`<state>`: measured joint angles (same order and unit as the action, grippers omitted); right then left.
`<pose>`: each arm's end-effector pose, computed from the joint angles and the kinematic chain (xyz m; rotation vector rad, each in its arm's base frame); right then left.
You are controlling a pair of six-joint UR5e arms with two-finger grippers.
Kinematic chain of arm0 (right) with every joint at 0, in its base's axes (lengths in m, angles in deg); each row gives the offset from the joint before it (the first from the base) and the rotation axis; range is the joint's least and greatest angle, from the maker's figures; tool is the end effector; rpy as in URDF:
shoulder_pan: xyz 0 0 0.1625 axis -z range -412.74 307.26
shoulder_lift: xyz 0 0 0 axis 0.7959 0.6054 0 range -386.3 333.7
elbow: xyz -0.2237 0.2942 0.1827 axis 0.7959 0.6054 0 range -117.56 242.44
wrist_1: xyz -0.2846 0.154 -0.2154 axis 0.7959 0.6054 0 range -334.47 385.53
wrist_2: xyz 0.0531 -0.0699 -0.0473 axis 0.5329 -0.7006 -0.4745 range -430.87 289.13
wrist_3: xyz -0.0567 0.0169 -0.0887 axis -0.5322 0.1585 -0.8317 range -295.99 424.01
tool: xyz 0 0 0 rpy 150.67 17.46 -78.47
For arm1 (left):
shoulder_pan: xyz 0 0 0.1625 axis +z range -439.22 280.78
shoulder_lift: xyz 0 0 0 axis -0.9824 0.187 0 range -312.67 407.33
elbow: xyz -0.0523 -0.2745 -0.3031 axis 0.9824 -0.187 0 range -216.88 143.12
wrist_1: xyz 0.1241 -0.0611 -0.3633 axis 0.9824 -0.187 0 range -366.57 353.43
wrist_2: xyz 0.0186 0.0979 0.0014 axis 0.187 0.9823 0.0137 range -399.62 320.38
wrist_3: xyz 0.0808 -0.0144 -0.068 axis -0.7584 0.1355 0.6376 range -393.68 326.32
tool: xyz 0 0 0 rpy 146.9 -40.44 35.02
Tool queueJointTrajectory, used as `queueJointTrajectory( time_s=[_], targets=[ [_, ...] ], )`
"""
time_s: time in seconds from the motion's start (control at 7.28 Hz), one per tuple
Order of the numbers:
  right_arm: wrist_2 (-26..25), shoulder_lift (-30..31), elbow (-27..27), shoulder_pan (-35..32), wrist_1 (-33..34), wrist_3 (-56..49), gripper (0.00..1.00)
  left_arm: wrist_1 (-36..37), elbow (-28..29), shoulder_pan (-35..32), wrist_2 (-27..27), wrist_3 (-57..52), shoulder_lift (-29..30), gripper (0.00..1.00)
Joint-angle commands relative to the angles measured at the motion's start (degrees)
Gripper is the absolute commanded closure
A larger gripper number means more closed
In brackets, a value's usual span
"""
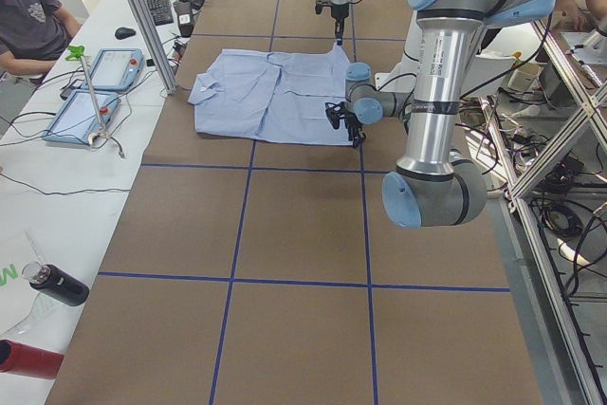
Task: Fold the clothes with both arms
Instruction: 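Lift the hem with both grippers and fold it up toward the collar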
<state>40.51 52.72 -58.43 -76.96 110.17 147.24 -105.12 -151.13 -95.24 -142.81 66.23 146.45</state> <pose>-0.4091 -0.2875 0.3178 -0.1216 -0.8782 0.1306 0.4639 -0.2465 0.3794 -0.1816 0.7427 -0.3461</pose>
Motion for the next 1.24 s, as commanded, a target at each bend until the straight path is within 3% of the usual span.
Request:
queueJointTrajectory(
  time_s=[0.0,0.27,0.55,1.1],
  targets=[
    [0.5,-0.01,-0.23,-0.57,0.18,0.0,1.0,2.46,-2.45,-0.24,-0.34,-0.06,0.12,1.0],
    [1.46,0.08,-0.15,-1.44,0.18,-0.27,1.0,7.03,-7.45,-0.24,-0.43,-0.06,0.29,1.0],
    [6.62,0.78,-1.45,-4.42,0.0,-0.71,1.0,12.64,-11.94,-0.59,-1.31,-0.06,2.03,1.0],
    [9.56,6.38,-8.83,-3.74,-0.08,-0.71,1.0,23.55,-16.61,-0.07,-5.0,-0.06,7.4,1.0]
  ],
)
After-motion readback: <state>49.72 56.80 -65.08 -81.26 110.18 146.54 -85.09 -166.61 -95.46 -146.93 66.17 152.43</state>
